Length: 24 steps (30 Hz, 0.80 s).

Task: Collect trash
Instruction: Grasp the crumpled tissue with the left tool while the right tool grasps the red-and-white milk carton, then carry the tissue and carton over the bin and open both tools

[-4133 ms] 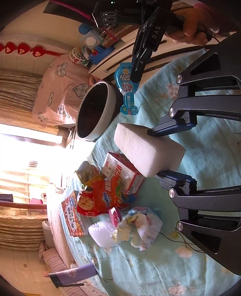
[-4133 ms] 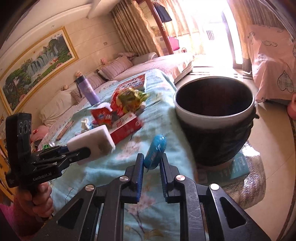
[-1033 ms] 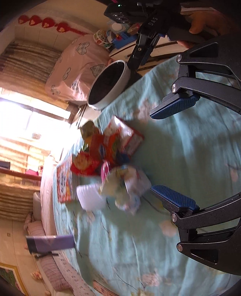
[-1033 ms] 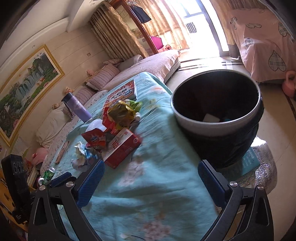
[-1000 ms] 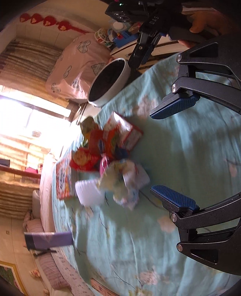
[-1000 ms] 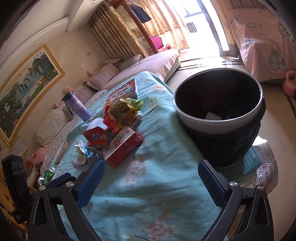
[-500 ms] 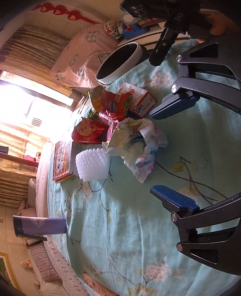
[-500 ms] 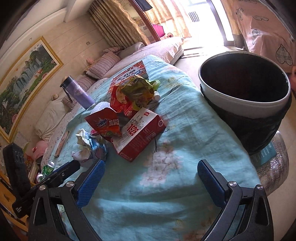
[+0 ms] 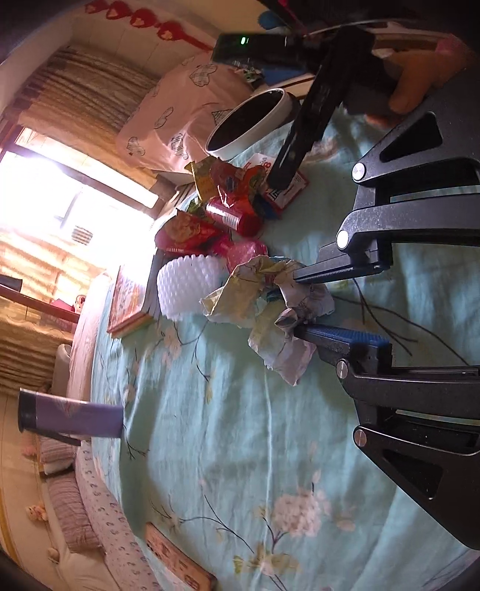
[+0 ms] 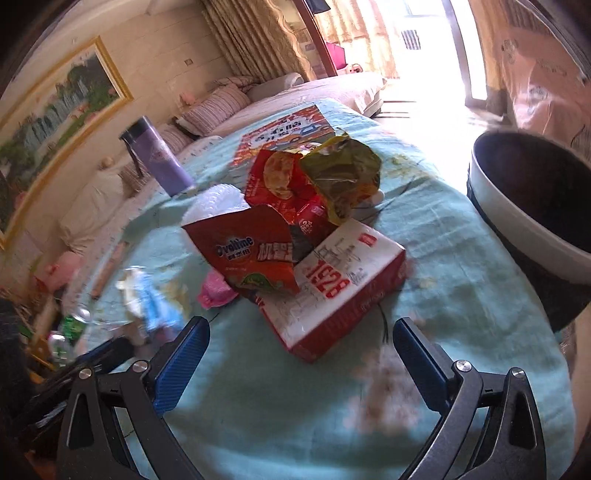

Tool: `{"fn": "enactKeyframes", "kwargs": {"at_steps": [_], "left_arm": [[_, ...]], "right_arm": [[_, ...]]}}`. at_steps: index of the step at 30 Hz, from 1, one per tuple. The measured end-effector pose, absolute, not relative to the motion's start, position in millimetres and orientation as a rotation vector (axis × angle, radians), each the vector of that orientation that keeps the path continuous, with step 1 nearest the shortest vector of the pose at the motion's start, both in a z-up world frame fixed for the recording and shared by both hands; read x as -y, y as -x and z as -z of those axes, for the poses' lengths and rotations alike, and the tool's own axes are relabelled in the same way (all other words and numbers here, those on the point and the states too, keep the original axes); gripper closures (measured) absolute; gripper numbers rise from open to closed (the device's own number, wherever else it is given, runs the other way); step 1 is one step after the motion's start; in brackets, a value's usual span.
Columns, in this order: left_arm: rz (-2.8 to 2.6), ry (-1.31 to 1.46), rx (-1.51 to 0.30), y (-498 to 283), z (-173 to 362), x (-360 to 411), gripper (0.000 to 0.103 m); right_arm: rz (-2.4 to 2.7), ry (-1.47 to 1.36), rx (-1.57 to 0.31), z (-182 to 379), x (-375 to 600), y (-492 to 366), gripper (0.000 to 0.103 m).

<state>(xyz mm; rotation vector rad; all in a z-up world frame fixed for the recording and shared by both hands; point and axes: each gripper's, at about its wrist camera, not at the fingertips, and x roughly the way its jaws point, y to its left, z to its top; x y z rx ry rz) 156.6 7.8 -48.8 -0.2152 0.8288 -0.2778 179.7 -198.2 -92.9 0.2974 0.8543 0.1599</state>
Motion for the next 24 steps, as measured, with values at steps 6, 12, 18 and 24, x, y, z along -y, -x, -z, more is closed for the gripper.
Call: {"fn": "enactKeyframes", "kwargs": {"at_steps": [6,12,18,24], "left_arm": [[0.29,0.223,-0.835,-155.5,51.1,-7.6,0.081],[0.334,0.22,-0.839,-149.3,48.5,1.4,0.081],[0.369,0.197,-0.846,-142.3,47.8,19.1,0.081],[0.375,0.173,-0.838,-133.4,40.0,30.3,0.081]], "right_arm": [[-0.086,-0.217,-0.895,97.8,190.9,-193.9,0.04],[-0.173,-0.205,-0.895,86.2,216.7,-152.3,0.05],[-0.181,-0.248,-0.917,82.2,245.7,-123.8,0.031],[-0.102,-0.314,-0.882,83.2,241.2,-148.7,0.024]]}}
